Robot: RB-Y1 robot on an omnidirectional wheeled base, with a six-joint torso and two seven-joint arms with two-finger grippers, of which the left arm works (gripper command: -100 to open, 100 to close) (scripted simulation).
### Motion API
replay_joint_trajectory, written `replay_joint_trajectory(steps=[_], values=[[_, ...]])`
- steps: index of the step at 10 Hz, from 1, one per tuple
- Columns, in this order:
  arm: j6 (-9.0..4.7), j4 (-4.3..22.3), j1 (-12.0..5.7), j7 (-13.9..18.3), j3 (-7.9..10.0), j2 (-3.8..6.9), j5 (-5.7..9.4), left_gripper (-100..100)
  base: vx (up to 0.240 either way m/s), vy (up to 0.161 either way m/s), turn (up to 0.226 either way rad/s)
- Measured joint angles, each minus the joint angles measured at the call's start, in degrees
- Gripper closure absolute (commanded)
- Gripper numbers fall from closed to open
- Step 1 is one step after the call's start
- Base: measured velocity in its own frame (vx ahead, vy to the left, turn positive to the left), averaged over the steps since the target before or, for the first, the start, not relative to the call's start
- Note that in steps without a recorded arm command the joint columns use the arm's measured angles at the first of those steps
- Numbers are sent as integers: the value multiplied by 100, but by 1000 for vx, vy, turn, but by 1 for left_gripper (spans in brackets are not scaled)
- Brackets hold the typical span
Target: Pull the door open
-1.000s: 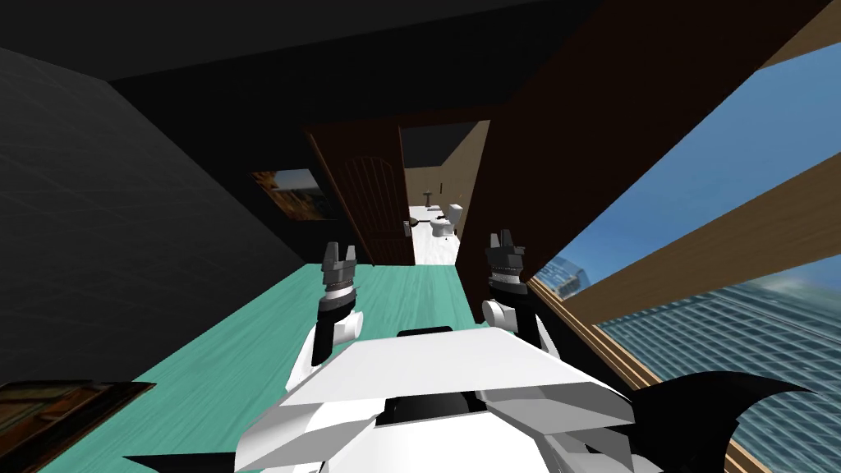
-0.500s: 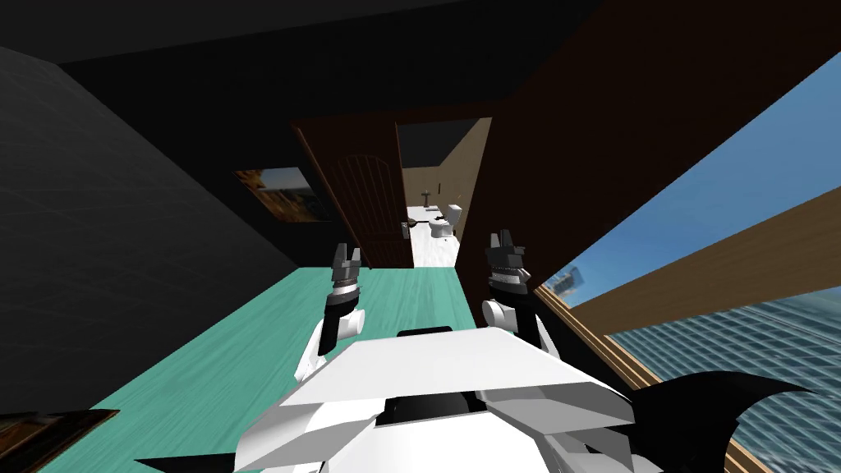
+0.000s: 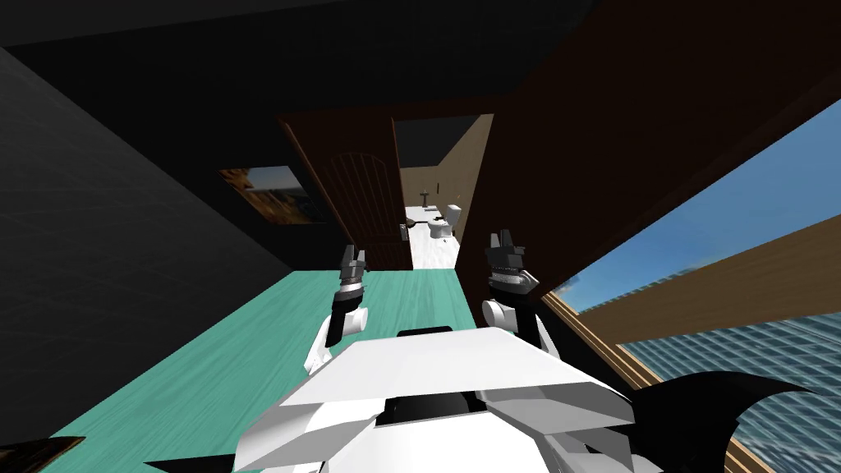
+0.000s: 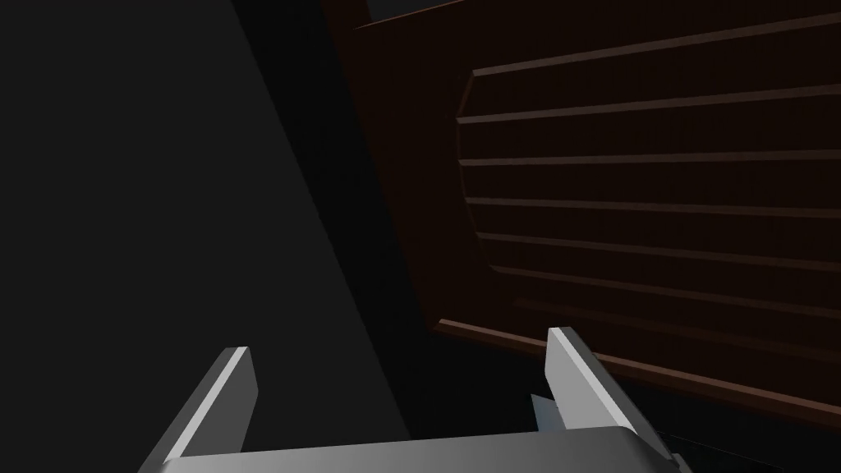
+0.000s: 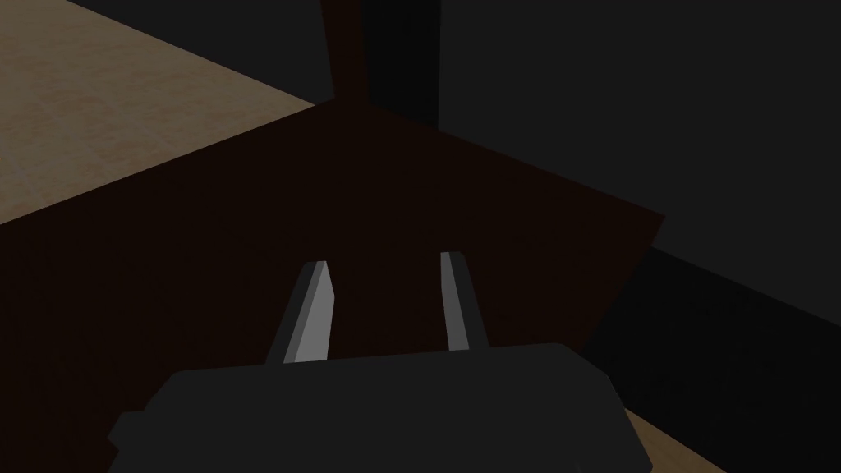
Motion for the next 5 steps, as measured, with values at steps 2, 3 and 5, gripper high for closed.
replay_joint_trajectory(steps=[2,3,5], values=[[36,255,-129,25,33,47,29,-100,109,15,-46],[102,372,-182,27,21,54,35,-100,140,17,-44],[163,713,-320,49,32,93,63,-100,156,9,-55]])
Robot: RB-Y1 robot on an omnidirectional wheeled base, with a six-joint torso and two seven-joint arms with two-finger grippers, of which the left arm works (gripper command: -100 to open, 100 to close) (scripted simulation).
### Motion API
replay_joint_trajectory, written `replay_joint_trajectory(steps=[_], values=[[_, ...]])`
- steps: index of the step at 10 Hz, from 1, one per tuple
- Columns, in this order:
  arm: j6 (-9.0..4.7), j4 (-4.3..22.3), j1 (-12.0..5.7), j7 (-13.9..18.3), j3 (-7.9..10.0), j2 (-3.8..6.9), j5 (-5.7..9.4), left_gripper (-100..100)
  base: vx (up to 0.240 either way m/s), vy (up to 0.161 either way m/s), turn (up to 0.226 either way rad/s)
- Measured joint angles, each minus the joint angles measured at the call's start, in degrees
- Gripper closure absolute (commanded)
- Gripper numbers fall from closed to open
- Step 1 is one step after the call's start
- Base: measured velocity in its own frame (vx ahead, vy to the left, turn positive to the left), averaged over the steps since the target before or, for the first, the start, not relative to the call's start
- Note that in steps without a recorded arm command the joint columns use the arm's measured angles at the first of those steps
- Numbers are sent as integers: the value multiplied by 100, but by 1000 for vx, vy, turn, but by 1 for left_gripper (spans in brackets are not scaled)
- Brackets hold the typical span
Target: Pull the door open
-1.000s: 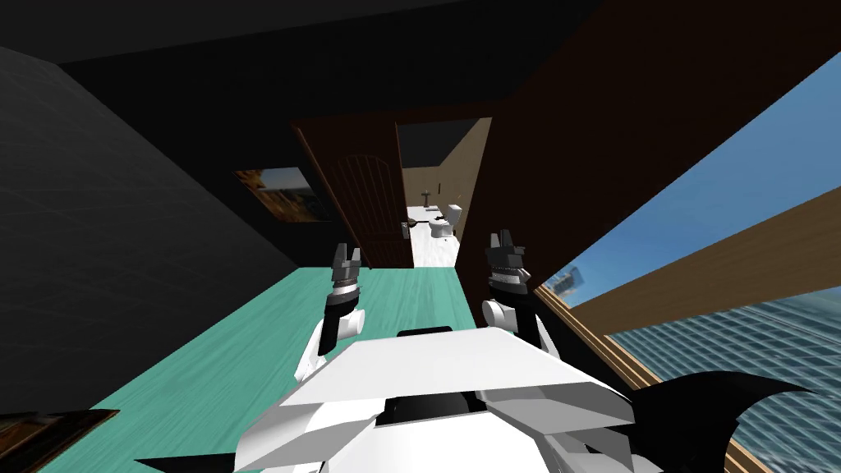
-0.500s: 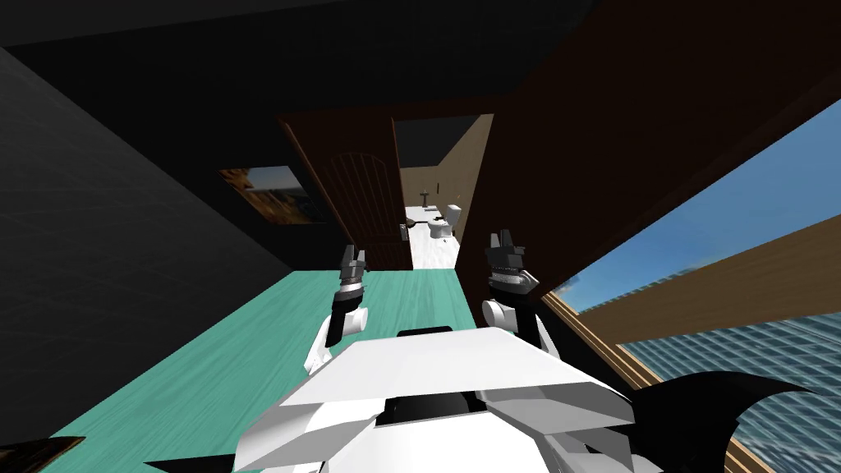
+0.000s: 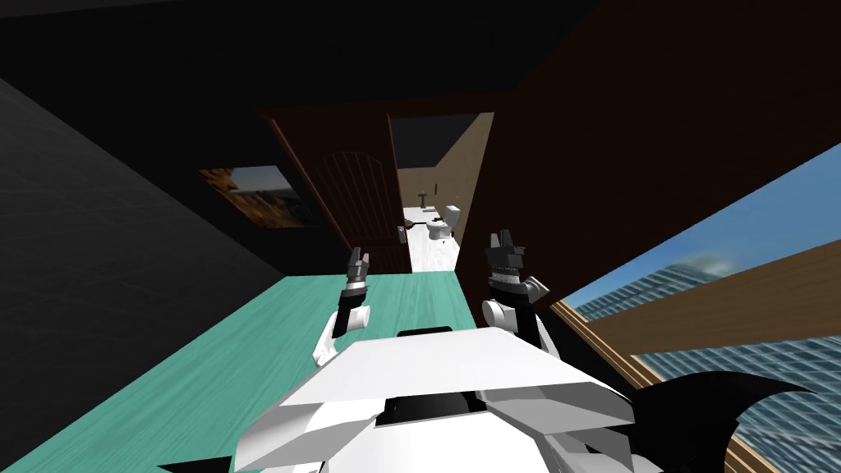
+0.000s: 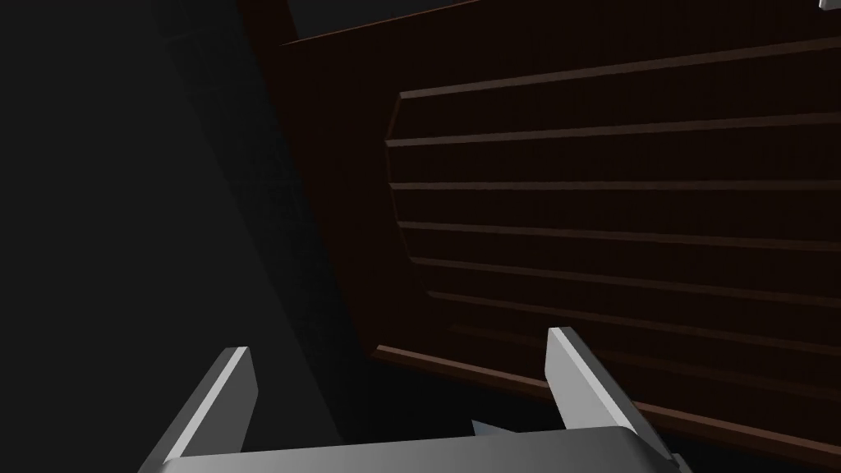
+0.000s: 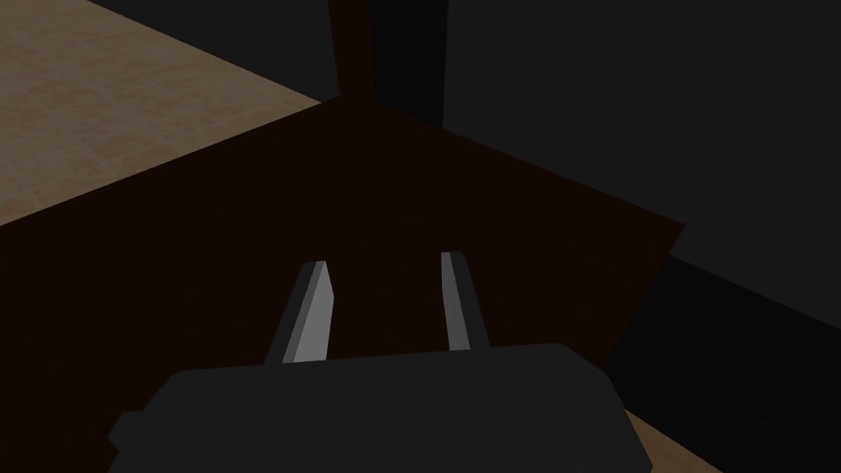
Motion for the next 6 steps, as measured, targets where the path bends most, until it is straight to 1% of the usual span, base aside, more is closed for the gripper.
replay_joint_trajectory(steps=[1,3,5,6], values=[[50,121,-46,11,-2,14,12,-100,178,-2,-64],[209,398,-213,24,-1,31,32,-100,134,11,-36],[261,626,-299,29,-10,33,44,-100,113,10,-50],[321,785,-381,36,-8,43,57,-100,134,29,-56]])
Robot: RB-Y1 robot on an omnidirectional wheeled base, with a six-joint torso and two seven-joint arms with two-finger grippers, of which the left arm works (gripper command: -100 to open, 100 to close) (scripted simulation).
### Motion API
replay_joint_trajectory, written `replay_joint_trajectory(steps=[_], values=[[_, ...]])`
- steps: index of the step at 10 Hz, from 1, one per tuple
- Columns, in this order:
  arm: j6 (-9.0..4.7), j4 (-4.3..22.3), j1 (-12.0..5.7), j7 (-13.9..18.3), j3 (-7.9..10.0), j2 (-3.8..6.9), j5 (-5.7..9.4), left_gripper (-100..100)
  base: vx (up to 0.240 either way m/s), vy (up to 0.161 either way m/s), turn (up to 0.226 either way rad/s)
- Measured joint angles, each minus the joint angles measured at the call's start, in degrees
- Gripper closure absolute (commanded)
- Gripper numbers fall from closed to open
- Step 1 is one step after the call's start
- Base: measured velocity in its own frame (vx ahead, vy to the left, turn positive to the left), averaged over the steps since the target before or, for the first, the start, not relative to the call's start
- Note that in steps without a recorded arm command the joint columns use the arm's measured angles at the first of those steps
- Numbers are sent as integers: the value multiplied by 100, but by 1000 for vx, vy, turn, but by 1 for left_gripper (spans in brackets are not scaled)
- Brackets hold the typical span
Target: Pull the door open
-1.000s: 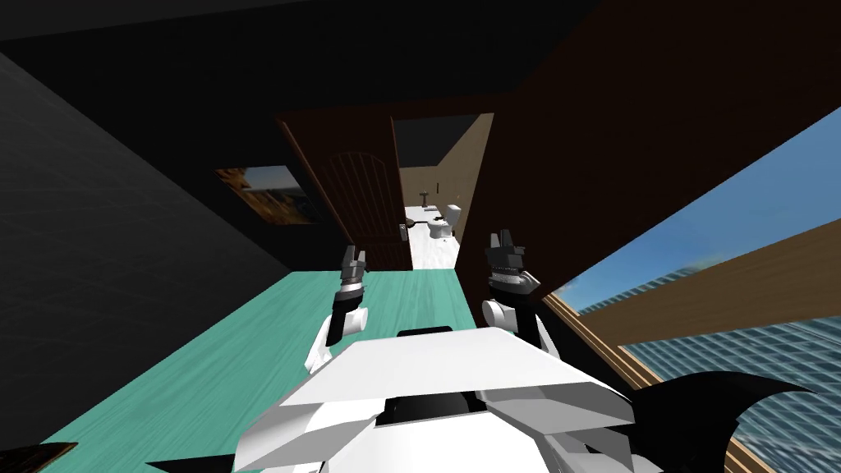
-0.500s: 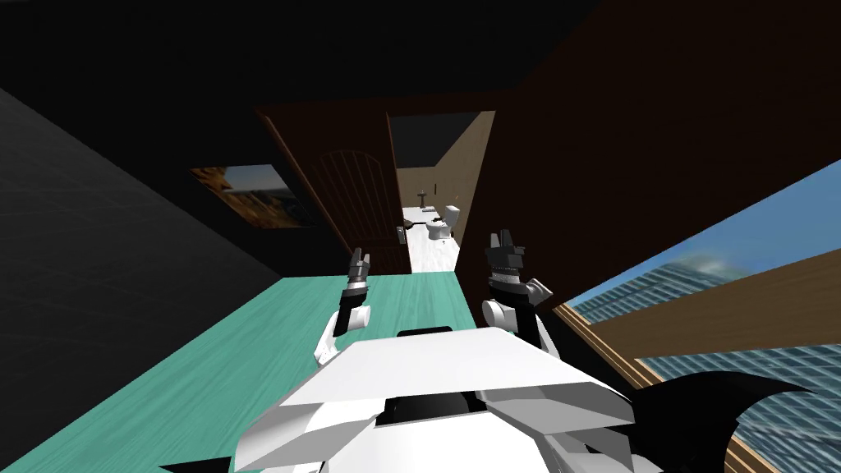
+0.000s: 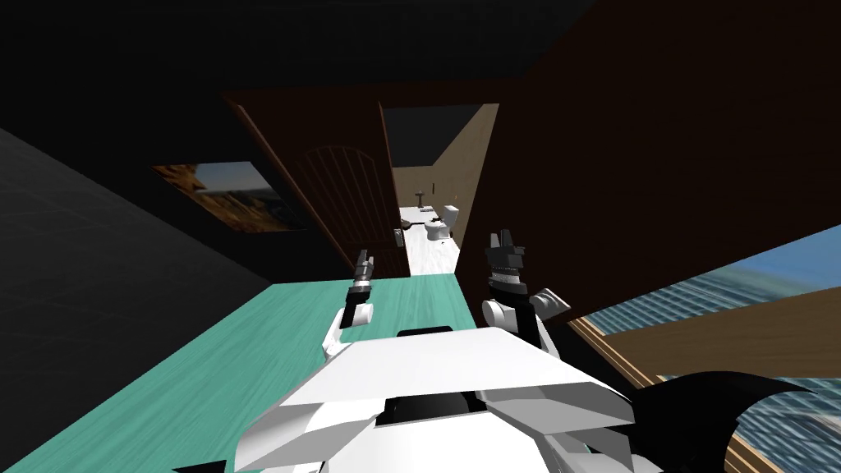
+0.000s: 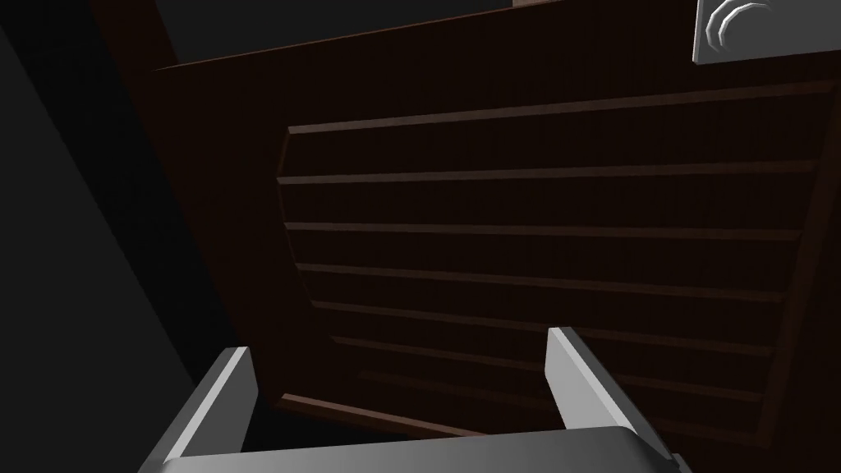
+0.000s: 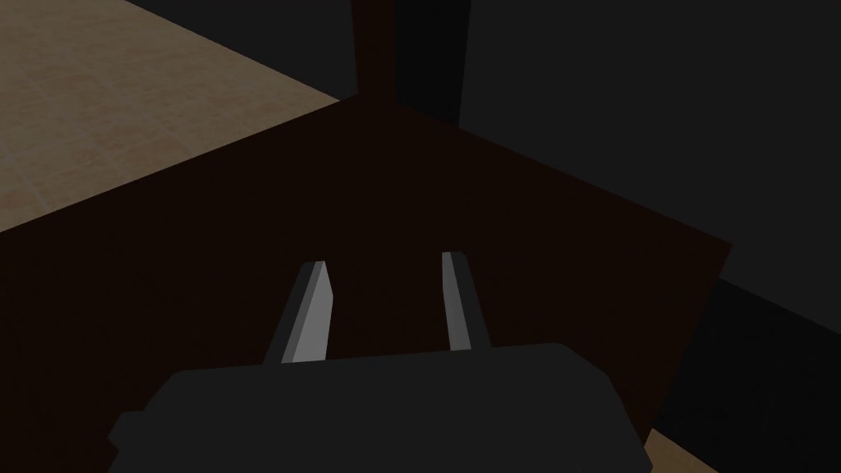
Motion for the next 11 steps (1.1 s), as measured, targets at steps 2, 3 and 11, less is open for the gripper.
replay_joint_trajectory(steps=[2,3,11], values=[[85,224,-84,2,-15,-9,11,-100,116,2,-30],[100,347,-123,21,-5,15,28,-100,95,18,-32],[437,1329,-530,68,-29,-4,95,-100,133,18,-46]])
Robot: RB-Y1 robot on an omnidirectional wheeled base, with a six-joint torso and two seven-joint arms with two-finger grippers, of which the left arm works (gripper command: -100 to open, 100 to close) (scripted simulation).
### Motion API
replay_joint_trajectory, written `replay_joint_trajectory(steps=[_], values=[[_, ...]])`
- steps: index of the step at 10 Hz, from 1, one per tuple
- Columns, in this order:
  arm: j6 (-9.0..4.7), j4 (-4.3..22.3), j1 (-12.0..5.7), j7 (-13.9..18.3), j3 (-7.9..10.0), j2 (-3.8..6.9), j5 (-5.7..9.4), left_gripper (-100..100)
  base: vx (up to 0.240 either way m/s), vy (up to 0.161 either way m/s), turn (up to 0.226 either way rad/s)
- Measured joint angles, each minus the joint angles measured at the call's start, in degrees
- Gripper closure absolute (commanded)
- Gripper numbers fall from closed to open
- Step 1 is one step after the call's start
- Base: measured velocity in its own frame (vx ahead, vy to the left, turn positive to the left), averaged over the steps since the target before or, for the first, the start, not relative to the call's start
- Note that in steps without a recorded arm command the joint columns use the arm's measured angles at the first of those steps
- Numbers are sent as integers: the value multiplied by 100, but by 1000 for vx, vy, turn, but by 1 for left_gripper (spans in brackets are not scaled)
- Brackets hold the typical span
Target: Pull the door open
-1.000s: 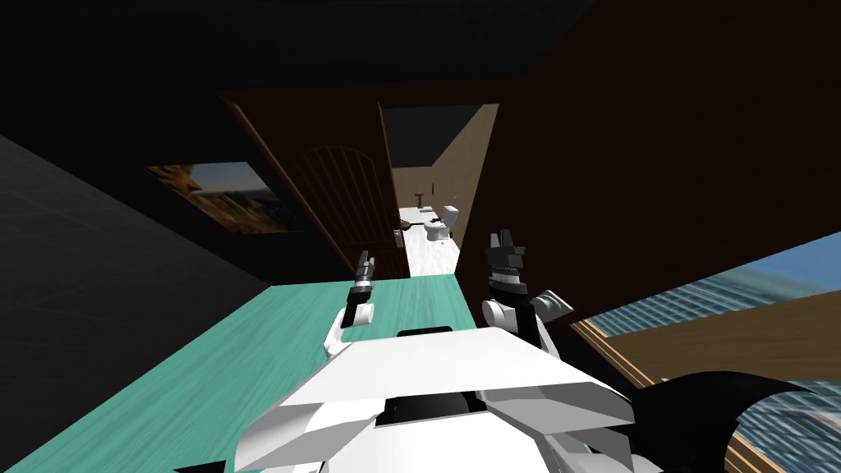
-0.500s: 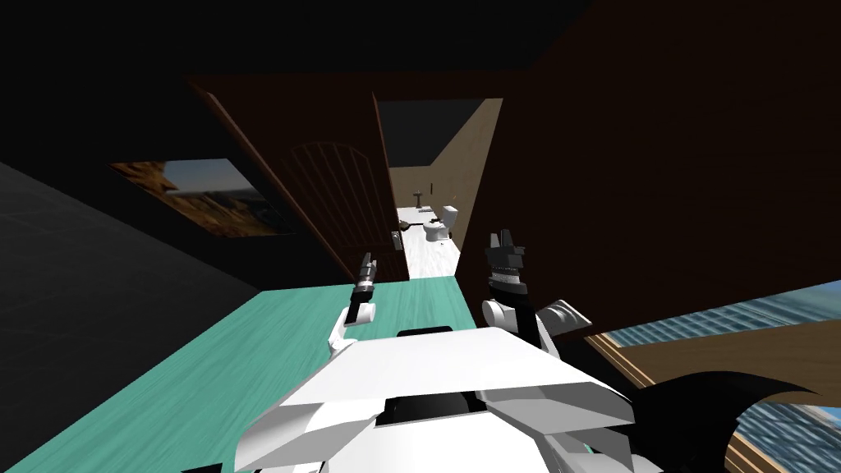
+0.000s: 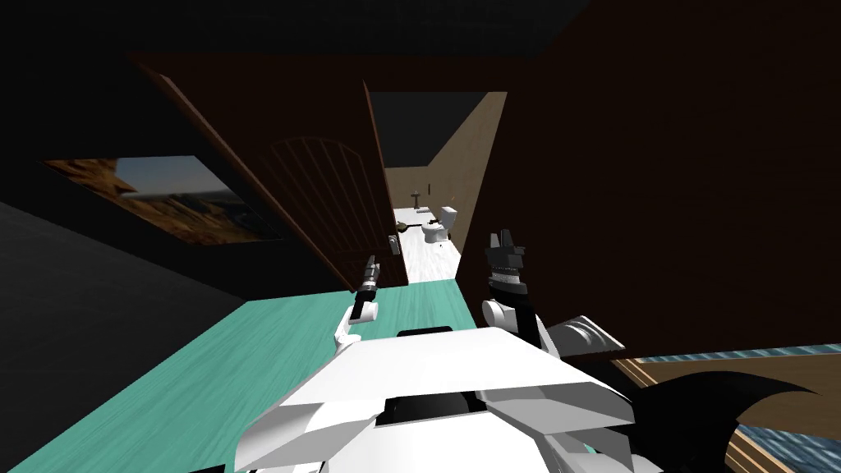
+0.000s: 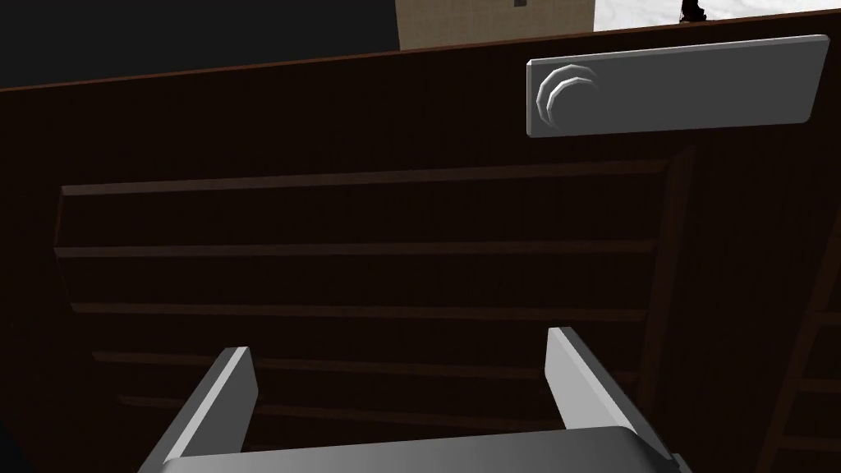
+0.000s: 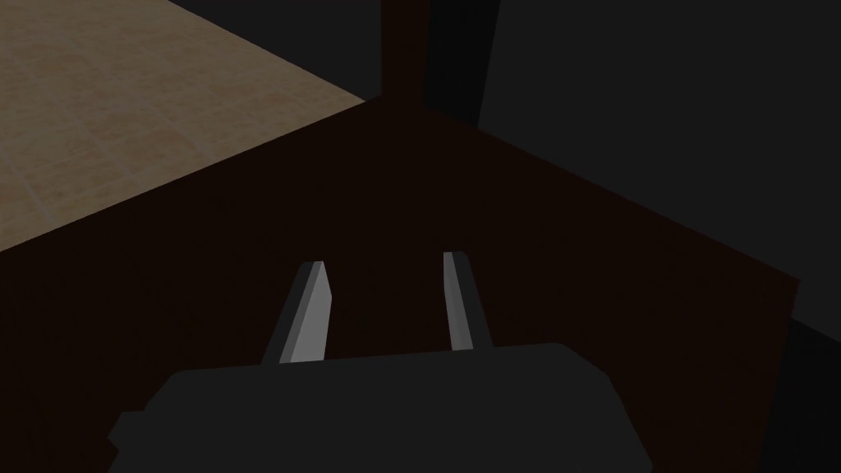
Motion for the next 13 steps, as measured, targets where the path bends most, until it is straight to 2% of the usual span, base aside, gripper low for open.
replay_joint_trajectory(steps=[3,5,6,9,10,13], values=[[84,420,-197,9,8,-14,24,-100,136,18,-44],[183,678,-322,52,14,27,60,-100,153,25,-50],[241,787,-362,53,8,-4,63,-100,139,17,-26],[382,1000,-469,54,-1,-39,77,-100,93,21,-28],[367,1107,-497,60,-1,-34,84,-100,87,13,-28],[452,1410,-647,69,5,-67,103,-100,97,14,-30]])
